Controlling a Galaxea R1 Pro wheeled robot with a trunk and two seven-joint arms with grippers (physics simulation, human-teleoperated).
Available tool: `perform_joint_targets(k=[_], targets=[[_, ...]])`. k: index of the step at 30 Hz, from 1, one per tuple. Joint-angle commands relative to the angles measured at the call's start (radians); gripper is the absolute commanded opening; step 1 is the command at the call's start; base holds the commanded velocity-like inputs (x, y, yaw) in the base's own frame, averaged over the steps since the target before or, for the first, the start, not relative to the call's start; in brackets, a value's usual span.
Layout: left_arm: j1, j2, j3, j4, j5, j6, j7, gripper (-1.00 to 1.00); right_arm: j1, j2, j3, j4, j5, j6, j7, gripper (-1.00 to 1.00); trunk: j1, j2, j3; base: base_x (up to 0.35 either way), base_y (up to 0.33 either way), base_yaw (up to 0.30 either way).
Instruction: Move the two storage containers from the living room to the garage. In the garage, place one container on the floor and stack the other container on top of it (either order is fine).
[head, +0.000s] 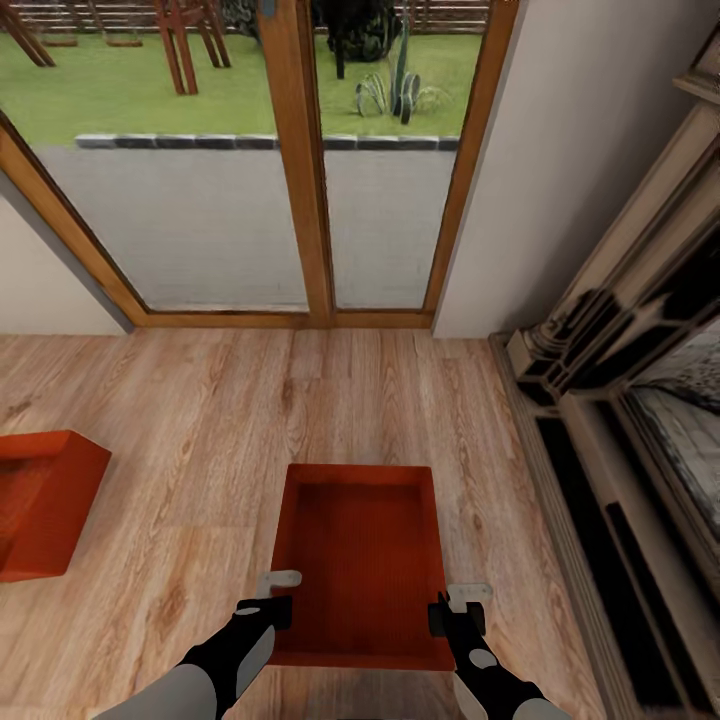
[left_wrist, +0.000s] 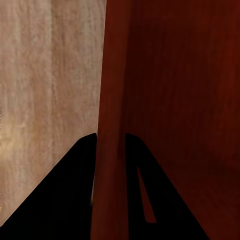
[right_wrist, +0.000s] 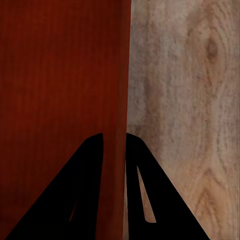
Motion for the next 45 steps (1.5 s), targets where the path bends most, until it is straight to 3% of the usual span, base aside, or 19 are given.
perform_joint_targets(k=[1, 45], targets=[[0.000, 0.000, -0.002, -0.001, 0.001, 0.007, 0.013, -1.00, -0.001, 0.001, -0.028, -0.001, 0.011, -0.004, -0.001, -1.00, -0.004, 0.007, 0.003, 0.000, 0.000, 0.000], [0.001, 0.001, -0.002, -0.003, 0.000, 0.007, 0.013, -1.00, -0.001, 0.001, -0.028, -0.001, 0.009, -0.004, -0.002, -1.00, -0.173, 0.315, 0.141, 0.000, 0.000, 0.000]])
